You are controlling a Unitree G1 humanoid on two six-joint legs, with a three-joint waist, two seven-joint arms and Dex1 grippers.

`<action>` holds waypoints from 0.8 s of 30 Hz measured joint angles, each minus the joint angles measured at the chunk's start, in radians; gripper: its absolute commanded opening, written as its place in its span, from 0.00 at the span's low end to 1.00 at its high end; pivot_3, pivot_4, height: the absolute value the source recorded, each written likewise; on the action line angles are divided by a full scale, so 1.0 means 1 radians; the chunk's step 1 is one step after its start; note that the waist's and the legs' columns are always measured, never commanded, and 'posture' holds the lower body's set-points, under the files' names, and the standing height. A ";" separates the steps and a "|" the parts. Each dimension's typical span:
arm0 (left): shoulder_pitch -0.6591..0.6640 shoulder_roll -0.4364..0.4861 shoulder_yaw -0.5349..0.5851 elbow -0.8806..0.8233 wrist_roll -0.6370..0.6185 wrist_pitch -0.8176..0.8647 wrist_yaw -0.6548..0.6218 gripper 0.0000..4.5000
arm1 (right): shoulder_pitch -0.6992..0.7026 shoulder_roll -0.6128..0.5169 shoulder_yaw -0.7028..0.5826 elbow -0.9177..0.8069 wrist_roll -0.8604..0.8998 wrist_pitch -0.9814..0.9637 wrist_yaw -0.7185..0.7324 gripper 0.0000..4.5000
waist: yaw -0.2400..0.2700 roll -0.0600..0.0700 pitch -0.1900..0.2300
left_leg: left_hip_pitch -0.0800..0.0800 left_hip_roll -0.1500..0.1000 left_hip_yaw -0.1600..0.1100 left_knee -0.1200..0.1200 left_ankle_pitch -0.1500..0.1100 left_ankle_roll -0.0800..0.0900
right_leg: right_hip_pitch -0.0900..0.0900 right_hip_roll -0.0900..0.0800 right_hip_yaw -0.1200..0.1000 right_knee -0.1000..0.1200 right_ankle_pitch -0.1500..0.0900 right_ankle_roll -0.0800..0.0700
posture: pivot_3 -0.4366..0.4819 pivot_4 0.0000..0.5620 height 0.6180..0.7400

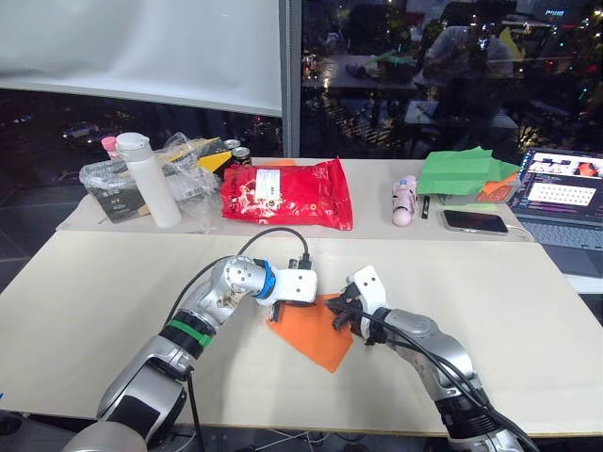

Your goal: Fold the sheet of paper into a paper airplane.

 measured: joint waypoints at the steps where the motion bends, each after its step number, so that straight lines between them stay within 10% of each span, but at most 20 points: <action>1: 0.001 0.002 0.013 -0.015 -0.025 0.031 -0.017 0.49 | -0.001 0.000 0.002 0.000 0.000 0.000 0.001 0.00 | -0.002 0.000 0.000 | 0.000 0.000 0.000 0.000 0.000 0.000 | 0.000 0.000 0.000 0.000 0.000 0.000 | 0.48 0.27 0.83; 6: 0.000 0.042 0.129 -0.072 -0.161 0.262 -0.077 0.85 | -0.001 -0.001 0.007 0.000 -0.001 0.000 0.003 0.00 | -0.015 0.000 0.000 | 0.001 0.000 0.000 0.000 0.000 0.000 | 0.001 0.000 0.000 0.001 -0.001 0.000 | 0.48 0.27 0.83; 8: -0.013 0.048 0.199 -0.081 -0.232 0.416 -0.080 0.85 | 0.000 -0.005 0.007 -0.001 -0.001 0.000 0.005 0.00 | -0.016 0.000 0.000 | 0.002 0.000 0.000 0.000 0.000 0.001 | 0.001 0.000 0.000 0.001 -0.001 0.001 | 0.48 0.27 0.83; 20: 0.043 -0.047 0.306 -0.129 -0.381 0.784 0.111 0.01 | 0.002 -0.006 0.010 -0.004 -0.001 0.000 -0.001 0.00 | -0.015 0.000 0.000 | 0.002 0.000 -0.001 0.003 -0.002 0.002 | 0.003 0.000 -0.001 0.001 0.000 0.000 | 0.48 0.27 0.83; 24: 0.085 -0.075 0.263 -0.133 -0.378 0.774 0.150 0.01 | 0.002 0.004 0.009 -0.001 -0.003 0.000 -0.008 0.00 | -0.016 0.000 0.000 | 0.002 0.000 -0.001 0.004 -0.002 0.003 | 0.003 0.000 -0.001 0.001 0.000 0.000 | 0.48 0.27 0.83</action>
